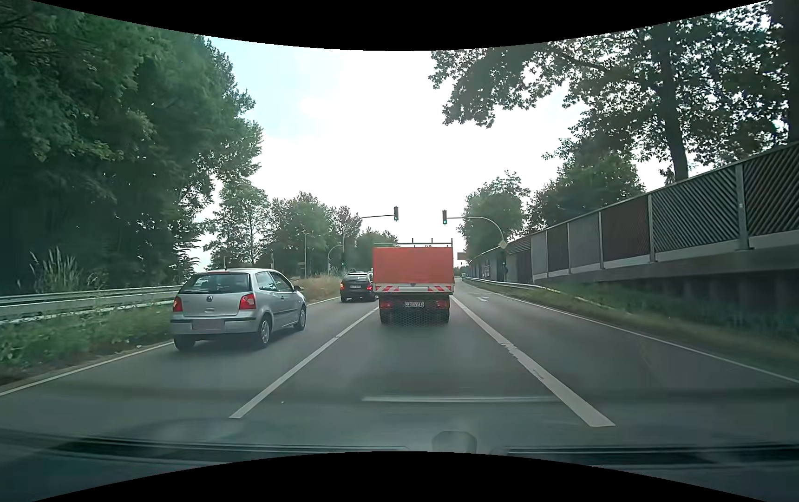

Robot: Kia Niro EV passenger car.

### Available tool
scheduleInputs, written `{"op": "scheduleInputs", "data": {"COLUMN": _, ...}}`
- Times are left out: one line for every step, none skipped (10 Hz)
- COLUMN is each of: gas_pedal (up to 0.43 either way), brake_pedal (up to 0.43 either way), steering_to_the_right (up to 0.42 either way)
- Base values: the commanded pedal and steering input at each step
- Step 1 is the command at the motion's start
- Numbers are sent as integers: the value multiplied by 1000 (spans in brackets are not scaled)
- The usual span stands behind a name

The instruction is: Follow the waypoints while adhering to traffic rules and regulations

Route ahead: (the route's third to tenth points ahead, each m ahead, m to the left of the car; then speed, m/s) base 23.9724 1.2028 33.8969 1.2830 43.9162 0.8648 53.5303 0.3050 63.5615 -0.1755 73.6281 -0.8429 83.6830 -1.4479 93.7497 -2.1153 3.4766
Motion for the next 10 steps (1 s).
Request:
{"op": "scheduleInputs", "data": {"gas_pedal": 157, "brake_pedal": 0, "steering_to_the_right": -2}}
{"op": "scheduleInputs", "data": {"gas_pedal": 189, "brake_pedal": 0, "steering_to_the_right": -2}}
{"op": "scheduleInputs", "data": {"gas_pedal": 209, "brake_pedal": 0, "steering_to_the_right": -2}}
{"op": "scheduleInputs", "data": {"gas_pedal": 228, "brake_pedal": 0, "steering_to_the_right": -2}}
{"op": "scheduleInputs", "data": {"gas_pedal": 240, "brake_pedal": 0, "steering_to_the_right": -2}}
{"op": "scheduleInputs", "data": {"gas_pedal": 248, "brake_pedal": 0, "steering_to_the_right": -2}}
{"op": "scheduleInputs", "data": {"gas_pedal": 260, "brake_pedal": 0, "steering_to_the_right": -2}}
{"op": "scheduleInputs", "data": {"gas_pedal": 280, "brake_pedal": 0, "steering_to_the_right": -2}}
{"op": "scheduleInputs", "data": {"gas_pedal": 299, "brake_pedal": 0, "steering_to_the_right": -2}}
{"op": "scheduleInputs", "data": {"gas_pedal": 299, "brake_pedal": 0, "steering_to_the_right": -2}}
